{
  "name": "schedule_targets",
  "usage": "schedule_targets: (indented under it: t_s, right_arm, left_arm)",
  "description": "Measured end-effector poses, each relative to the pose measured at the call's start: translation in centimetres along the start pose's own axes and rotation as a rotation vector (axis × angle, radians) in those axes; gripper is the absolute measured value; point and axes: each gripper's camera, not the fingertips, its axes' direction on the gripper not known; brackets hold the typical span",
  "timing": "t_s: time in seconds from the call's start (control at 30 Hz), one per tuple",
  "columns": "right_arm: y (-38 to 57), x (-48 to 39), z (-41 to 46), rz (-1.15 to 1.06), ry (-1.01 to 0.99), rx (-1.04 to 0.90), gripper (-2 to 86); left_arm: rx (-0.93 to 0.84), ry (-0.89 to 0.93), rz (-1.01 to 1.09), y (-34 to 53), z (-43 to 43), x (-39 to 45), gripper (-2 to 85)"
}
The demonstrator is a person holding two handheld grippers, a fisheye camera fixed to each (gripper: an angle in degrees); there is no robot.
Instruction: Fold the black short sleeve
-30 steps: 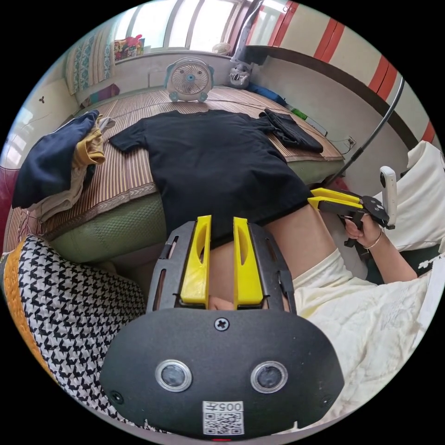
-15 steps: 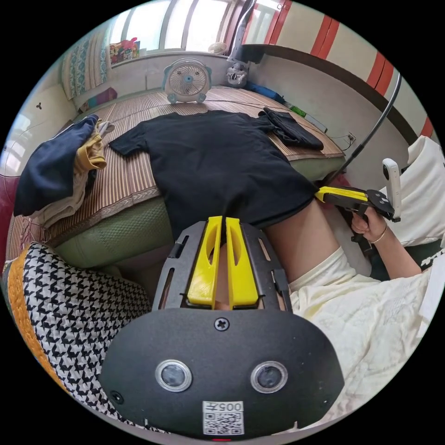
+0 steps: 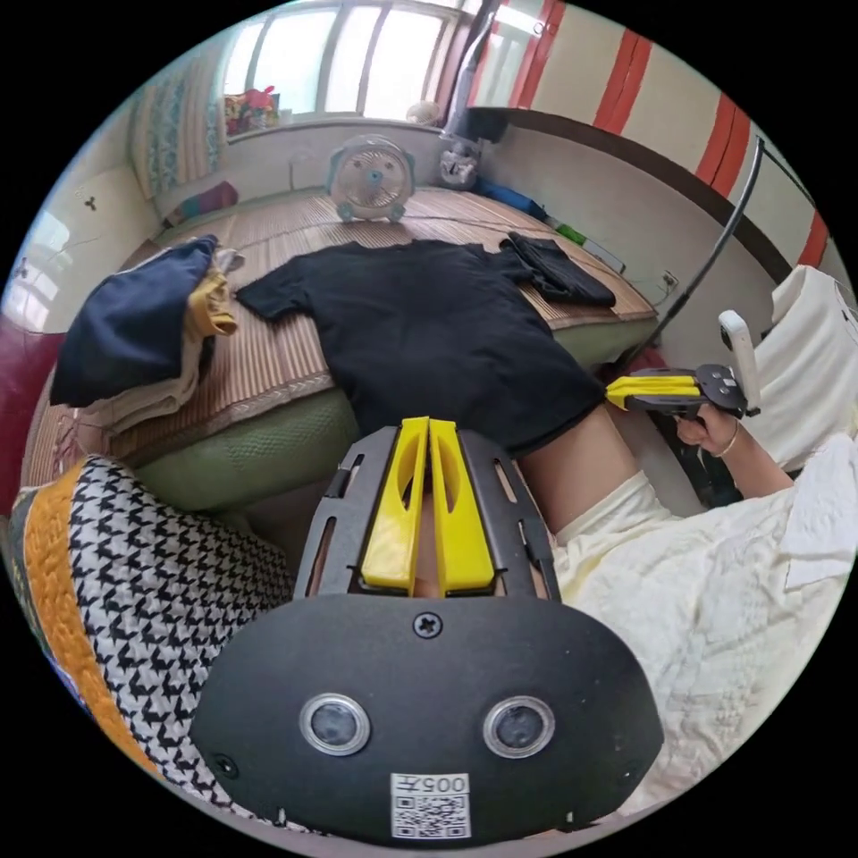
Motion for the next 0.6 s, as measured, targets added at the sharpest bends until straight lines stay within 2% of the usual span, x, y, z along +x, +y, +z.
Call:
schedule_targets:
  t_s: [0.07, 0.23, 0.43, 0.6]
  right_arm:
    - [-0.2, 0.3, -1.0, 0.017, 0.006, 0.032, 3.1]
    - [-2.6, 0.5, -2.5, 0.062, 0.103, 0.154, 2.9]
    - [-7.2, 0.3, 1.6, 0.279, 0.200, 0.141, -0.5]
    - [-7.6, -0.8, 3.9, 0.335, 0.199, 0.102, -0.9]
  left_arm:
    - [0.034, -0.060, -0.033, -0.2, -1.1, 0.0, -0.3]
    - [0.073, -0.066, -0.032, -2.1, -0.5, 1.2, -0.6]
    - [0.022, -0.089, 0.019, -5.4, 4.3, 4.6, -0.6]
    - [-0.066, -0.091, -0.016, -7.0, 8.4, 5.7, -0.6]
